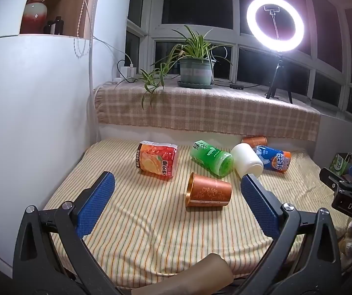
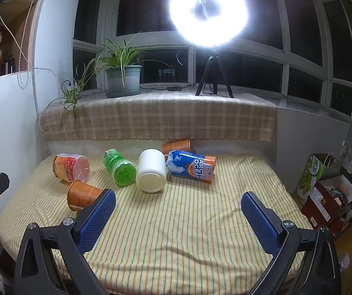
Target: Flip cup upright
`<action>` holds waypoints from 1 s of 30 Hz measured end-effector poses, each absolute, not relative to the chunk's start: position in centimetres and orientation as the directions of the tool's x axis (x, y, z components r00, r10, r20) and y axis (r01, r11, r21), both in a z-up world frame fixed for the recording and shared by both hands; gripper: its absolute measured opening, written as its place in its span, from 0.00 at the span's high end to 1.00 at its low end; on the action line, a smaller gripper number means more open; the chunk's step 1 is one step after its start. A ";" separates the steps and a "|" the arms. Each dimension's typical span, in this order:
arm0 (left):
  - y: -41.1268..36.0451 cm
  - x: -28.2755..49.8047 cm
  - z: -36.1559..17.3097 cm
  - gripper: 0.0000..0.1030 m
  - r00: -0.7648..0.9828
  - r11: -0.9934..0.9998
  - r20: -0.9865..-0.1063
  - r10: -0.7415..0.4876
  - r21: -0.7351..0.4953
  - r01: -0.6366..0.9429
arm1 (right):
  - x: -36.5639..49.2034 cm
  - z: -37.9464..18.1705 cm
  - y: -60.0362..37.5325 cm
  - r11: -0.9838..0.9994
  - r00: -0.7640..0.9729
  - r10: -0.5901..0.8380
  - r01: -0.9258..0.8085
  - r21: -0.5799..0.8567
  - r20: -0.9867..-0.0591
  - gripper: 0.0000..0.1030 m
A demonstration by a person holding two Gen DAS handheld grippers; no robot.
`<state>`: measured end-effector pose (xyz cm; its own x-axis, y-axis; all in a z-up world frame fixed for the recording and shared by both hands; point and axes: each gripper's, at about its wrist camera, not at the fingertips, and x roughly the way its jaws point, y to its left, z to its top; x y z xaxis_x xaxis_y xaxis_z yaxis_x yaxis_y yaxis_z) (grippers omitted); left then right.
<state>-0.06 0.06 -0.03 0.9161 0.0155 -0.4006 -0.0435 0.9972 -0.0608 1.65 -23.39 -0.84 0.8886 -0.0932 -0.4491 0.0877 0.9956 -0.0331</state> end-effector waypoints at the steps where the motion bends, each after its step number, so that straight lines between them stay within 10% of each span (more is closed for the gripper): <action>1: 0.1 -0.1 -0.1 0.00 0.917 0.997 -0.399 0.014 -0.062 -0.042 | 1.7 -0.9 -23.4 0.996 0.888 -0.093 0.088 -0.033 -0.450 0.00; 30: -0.9 1.8 0.0 0.00 0.895 0.997 -0.446 0.020 -0.055 -0.050 | 3.7 0.2 -24.8 0.999 0.870 -0.035 0.045 0.008 -0.491 0.00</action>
